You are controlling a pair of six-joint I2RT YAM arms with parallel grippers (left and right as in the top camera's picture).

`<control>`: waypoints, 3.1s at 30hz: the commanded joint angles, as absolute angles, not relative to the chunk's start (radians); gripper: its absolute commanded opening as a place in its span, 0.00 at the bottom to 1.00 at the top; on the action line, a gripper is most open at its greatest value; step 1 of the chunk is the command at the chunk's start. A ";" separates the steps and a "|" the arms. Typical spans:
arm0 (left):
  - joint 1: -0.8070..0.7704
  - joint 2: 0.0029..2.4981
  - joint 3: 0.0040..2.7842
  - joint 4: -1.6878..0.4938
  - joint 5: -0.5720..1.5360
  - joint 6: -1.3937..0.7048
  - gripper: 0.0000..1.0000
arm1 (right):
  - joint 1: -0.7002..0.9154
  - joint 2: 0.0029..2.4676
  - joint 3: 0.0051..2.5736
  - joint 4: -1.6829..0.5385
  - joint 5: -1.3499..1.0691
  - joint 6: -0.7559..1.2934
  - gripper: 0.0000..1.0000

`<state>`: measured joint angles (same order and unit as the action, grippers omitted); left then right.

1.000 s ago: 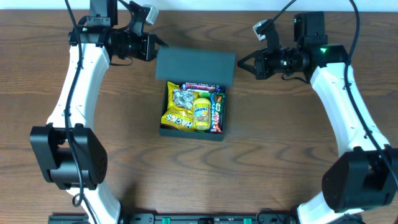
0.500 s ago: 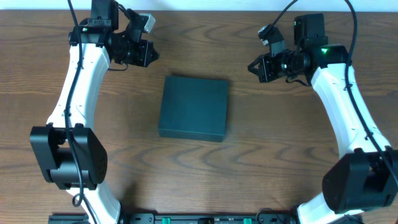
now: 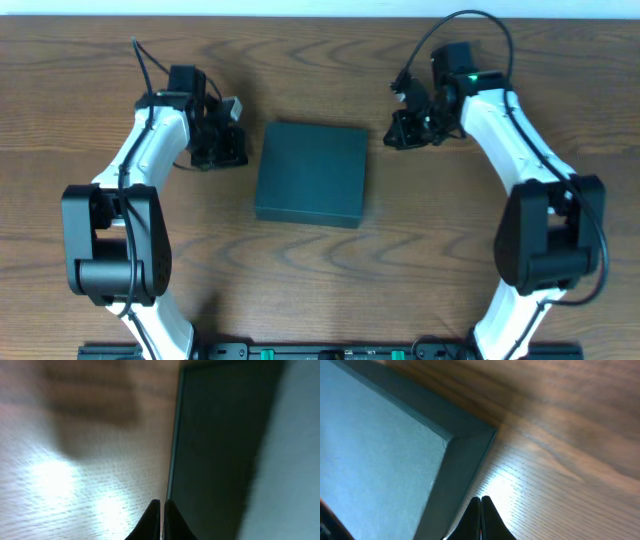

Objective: Pack container

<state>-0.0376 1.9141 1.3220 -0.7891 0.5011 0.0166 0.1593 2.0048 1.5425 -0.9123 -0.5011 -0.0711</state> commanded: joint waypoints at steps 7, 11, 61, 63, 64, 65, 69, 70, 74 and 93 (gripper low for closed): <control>-0.096 1.901 1.248 -0.770 0.580 -0.061 0.06 | 0.199 2.035 1.539 -0.837 -0.537 -0.049 0.01; -0.131 1.901 1.248 -0.754 0.572 -0.079 0.06 | 0.212 2.048 1.539 -0.800 -0.551 -0.049 0.01; -0.092 0.521 1.008 -1.277 0.393 0.003 0.06 | 0.151 0.473 0.892 -1.152 -0.522 0.094 0.02; -0.092 0.507 0.949 -1.259 0.393 -0.010 0.06 | 0.151 0.378 0.859 -1.156 -0.521 0.122 0.02; -0.092 0.509 0.924 -1.249 0.393 -0.028 0.23 | 0.151 0.338 0.848 -1.157 -0.521 0.140 0.20; -0.092 0.510 0.905 -1.240 0.393 -0.048 0.58 | 0.151 0.312 0.843 -1.158 -0.521 0.154 0.67; -0.092 0.510 0.878 -1.228 0.393 -0.143 0.95 | 0.151 0.274 0.842 -1.162 -0.521 0.165 0.99; -0.092 0.510 0.878 -1.238 0.393 -0.167 0.95 | 0.151 0.274 0.842 -1.164 -0.525 0.164 0.99; -0.092 0.510 0.878 -1.264 0.385 -0.173 0.95 | 0.151 0.274 0.842 -1.164 -0.526 0.164 0.99; -0.092 0.459 0.878 -1.263 0.281 -0.172 0.95 | 0.151 0.274 0.842 -1.165 -0.526 0.164 0.99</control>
<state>-0.0925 0.4831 0.8783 -1.2598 0.3611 -0.1612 0.1444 0.2783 0.8482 -1.1629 -0.5232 0.1505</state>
